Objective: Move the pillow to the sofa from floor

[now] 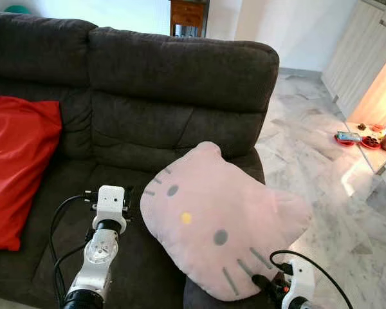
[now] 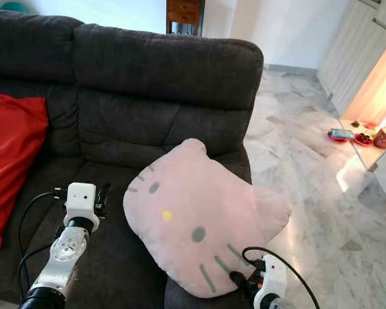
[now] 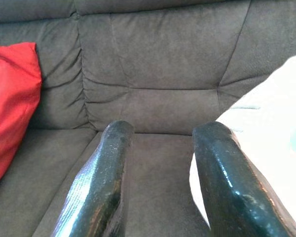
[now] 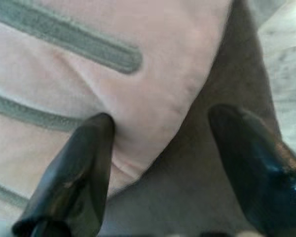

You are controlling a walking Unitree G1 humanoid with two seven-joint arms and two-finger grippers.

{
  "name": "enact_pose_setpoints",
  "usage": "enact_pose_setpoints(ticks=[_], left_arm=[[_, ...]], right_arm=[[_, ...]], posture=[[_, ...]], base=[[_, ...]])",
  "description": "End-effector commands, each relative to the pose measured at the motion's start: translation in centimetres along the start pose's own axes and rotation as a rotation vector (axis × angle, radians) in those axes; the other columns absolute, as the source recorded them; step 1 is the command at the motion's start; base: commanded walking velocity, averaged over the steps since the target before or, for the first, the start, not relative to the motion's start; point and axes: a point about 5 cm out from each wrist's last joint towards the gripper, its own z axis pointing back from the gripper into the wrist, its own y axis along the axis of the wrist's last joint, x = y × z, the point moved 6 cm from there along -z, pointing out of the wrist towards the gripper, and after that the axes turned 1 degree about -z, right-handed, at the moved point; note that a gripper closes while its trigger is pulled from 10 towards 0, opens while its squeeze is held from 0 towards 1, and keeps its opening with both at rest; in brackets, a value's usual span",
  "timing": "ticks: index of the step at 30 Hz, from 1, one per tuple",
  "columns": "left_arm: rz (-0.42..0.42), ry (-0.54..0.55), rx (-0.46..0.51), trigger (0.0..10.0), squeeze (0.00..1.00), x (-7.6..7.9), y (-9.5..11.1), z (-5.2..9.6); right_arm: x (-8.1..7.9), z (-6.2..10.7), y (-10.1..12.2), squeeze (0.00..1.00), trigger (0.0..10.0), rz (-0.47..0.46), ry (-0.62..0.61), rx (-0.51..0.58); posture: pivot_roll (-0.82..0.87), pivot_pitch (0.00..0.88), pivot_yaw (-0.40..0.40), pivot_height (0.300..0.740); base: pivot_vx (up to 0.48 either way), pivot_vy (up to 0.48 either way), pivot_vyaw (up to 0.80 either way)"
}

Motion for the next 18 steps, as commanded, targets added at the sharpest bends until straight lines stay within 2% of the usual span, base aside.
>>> enact_pose_setpoints(ticks=[1,3,5,6,11,15,18], left_arm=[[-0.010,-0.012,0.009,10.0,0.00,0.1,0.3,-0.2],[-0.010,-0.012,0.009,10.0,0.00,0.1,0.3,-0.2],[-0.009,-0.017,0.008,10.0,0.00,0.3,0.2,-0.2],[-0.009,-0.017,0.008,10.0,0.00,0.3,0.2,-0.2],[-0.004,-0.023,0.008,10.0,0.00,0.7,0.3,-0.2],[-0.004,-0.023,0.006,10.0,0.00,0.6,0.2,-0.2],[-0.004,-0.020,0.007,10.0,0.00,0.5,0.2,-0.2]], right_arm=[[1.6,0.4,3.3,0.00,10.0,-0.099,-0.033,0.145],[1.6,0.5,3.7,0.00,10.0,-0.117,-0.023,0.165],[-0.2,0.3,4.6,0.00,10.0,-0.103,0.103,0.202],[-0.2,0.3,4.6,0.00,10.0,-0.103,0.103,0.202],[-3.2,0.7,4.5,0.00,10.0,-0.149,0.300,0.210],[-5.0,1.2,4.1,0.00,10.0,-0.160,0.408,0.201],[-5.1,1.5,4.6,0.00,10.0,-0.187,0.434,0.227]], posture=[[0.04,0.000,-0.095,0.740],[0.04,0.000,-0.095,0.740],[0.03,0.000,-0.094,0.740],[0.03,0.000,-0.094,0.740],[0.04,0.000,-0.096,0.740],[0.04,0.000,-0.096,0.740],[0.04,0.000,-0.095,0.740]], base=[[0.000,0.000,0.00],[0.000,0.000,0.00],[0.000,0.000,0.00],[0.000,0.000,0.00],[0.000,0.000,0.00],[0.000,0.000,0.00],[0.000,0.000,0.00]])
